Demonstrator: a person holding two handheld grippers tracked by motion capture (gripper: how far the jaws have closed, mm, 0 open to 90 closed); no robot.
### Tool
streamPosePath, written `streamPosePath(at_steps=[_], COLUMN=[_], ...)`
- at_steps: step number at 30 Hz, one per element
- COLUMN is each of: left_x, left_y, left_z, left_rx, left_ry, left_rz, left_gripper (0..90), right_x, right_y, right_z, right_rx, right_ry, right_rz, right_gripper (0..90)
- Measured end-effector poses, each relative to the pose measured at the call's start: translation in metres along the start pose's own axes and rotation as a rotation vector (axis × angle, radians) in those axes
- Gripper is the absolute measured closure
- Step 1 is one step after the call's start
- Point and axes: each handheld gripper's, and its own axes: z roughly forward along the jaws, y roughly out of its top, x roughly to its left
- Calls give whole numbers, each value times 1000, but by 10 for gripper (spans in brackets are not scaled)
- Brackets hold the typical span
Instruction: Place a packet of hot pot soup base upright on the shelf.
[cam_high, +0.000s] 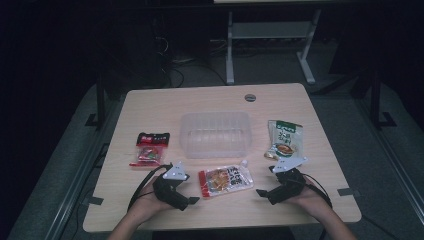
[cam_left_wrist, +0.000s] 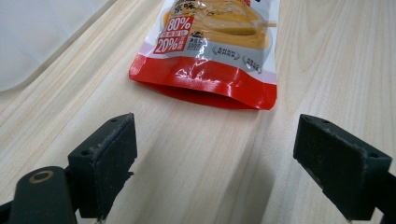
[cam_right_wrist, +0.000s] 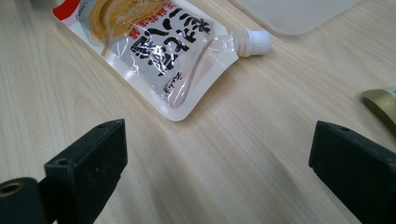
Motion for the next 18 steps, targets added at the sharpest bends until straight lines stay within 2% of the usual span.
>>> streamPosePath(at_steps=[5,10,14,15,17,18], left_x=[2,5,12,16,18,24], left_y=[0,0,0,-2,-2,-2], left_z=[-3,-11,-24,-30,-34,-41], left_rx=[14,28,36,37,44,48], left_ry=[-2,16,64,87,93,116], left_rz=[-27,-43,-60,-83,-90,-96], left_gripper=[142,168,267,297,328,356], right_x=[-1,0,-1,-1,-1,-1], right_y=[0,0,0,1,2,3], right_z=[-1,0,0,0,0,-1], right_rx=[-8,-14,-18,-24,-29,-34], right_ry=[5,11,23,32,37,34], right_rz=[0,7,-2,0,10,7], right_gripper=[48,48,51,51,51,51])
